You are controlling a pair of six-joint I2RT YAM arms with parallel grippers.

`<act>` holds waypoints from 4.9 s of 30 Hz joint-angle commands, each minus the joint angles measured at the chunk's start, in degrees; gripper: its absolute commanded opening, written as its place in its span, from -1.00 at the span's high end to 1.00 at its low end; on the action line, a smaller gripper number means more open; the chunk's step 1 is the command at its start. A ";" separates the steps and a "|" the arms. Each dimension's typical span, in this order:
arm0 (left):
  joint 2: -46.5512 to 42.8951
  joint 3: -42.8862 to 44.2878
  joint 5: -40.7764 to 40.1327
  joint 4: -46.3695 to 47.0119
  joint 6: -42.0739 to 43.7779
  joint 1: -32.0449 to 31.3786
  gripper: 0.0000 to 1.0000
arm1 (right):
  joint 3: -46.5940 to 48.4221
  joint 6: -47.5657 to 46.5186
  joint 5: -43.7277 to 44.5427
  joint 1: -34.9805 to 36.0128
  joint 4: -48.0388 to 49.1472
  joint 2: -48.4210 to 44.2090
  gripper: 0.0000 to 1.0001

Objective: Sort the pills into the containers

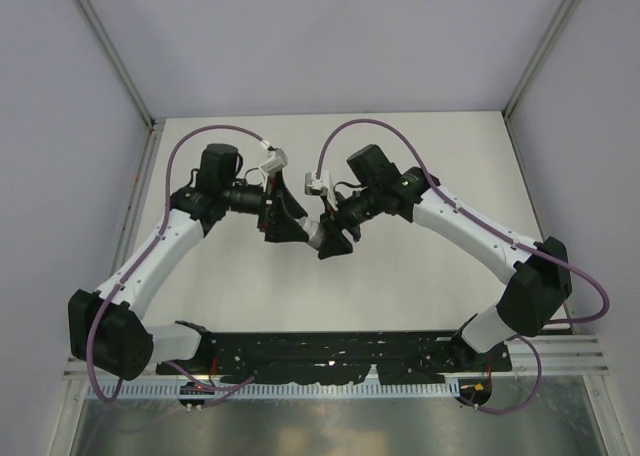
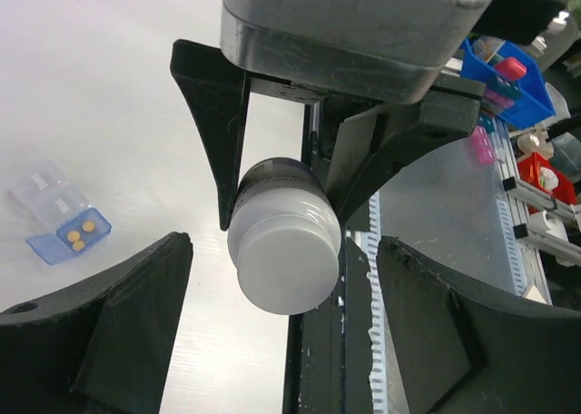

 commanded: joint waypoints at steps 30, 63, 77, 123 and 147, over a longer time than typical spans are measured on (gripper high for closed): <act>-2.30 -1.99 -8.42 10.45 -16.75 -0.30 0.33 | -2.14 2.28 14.36 2.43 8.38 -5.33 0.88; 0.77 -1.55 -16.50 10.89 -18.59 -5.74 -0.33 | -1.53 2.28 16.11 2.87 8.29 -4.97 0.88; 3.41 -1.46 -12.11 12.56 -19.47 -6.19 1.00 | -3.20 2.72 18.04 2.87 9.61 -5.68 0.38; 19.67 2.94 -59.30 -1.16 -15.08 7.00 1.00 | -19.81 4.74 30.88 -5.22 23.41 -12.10 -0.76; 22.31 2.50 -61.24 -0.89 -13.06 6.73 -0.07 | -19.99 4.48 28.85 -5.84 23.23 -9.98 -0.77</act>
